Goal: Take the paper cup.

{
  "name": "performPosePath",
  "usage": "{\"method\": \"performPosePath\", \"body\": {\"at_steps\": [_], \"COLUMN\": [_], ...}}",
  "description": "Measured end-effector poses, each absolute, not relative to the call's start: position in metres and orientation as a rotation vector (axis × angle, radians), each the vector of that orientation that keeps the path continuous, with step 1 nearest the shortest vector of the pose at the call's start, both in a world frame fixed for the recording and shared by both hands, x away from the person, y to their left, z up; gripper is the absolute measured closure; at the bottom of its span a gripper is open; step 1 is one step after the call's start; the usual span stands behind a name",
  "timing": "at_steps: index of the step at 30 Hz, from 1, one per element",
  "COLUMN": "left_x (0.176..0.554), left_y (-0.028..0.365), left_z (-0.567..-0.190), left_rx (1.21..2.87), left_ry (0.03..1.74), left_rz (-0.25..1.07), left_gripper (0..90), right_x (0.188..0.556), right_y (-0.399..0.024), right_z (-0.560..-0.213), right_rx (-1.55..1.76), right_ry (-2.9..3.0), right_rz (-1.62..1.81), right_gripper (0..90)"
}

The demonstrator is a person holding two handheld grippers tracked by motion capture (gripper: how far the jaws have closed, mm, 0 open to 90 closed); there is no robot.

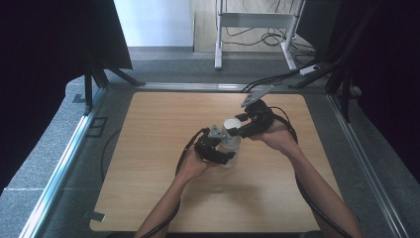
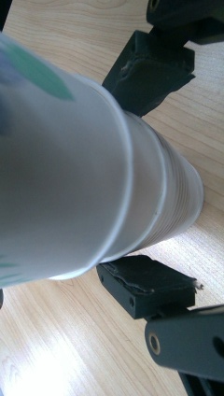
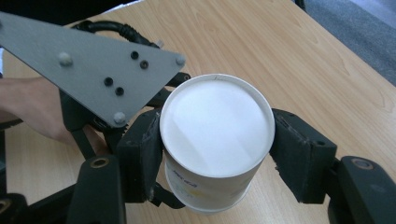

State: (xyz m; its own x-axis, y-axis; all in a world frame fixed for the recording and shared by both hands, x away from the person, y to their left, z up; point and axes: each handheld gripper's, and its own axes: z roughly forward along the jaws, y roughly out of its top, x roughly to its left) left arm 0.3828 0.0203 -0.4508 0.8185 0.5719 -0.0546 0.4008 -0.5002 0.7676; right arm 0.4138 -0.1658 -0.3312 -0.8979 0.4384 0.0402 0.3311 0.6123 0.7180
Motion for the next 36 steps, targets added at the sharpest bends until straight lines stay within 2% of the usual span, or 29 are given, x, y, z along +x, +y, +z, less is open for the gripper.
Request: {"method": "performPosePath", "body": {"at_steps": [11,18,26,36], "left_x": [0.384,0.385,0.381,0.363], "left_y": [0.021,0.025,0.031,0.042], "left_z": [-0.452,-0.449,-0.445,-0.436], "left_rx": [2.160,2.139,2.147,2.149], "left_ry": [0.705,0.716,0.716,0.688], "left_rz": [0.258,0.227,0.200,0.204], "left_gripper": [19.5,13.2,0.0,0.0], "right_x": [0.415,0.413,0.406,0.388], "right_y": [-0.171,-0.172,-0.178,-0.183], "right_z": [-0.313,-0.299,-0.284,-0.270], "right_rx": [0.647,0.630,0.613,0.574], "right_ry": [2.677,2.656,2.644,2.642], "right_rz": [1.193,1.208,1.242,1.263], "right_gripper": [36.9,36.9,36.9,36.9]}}
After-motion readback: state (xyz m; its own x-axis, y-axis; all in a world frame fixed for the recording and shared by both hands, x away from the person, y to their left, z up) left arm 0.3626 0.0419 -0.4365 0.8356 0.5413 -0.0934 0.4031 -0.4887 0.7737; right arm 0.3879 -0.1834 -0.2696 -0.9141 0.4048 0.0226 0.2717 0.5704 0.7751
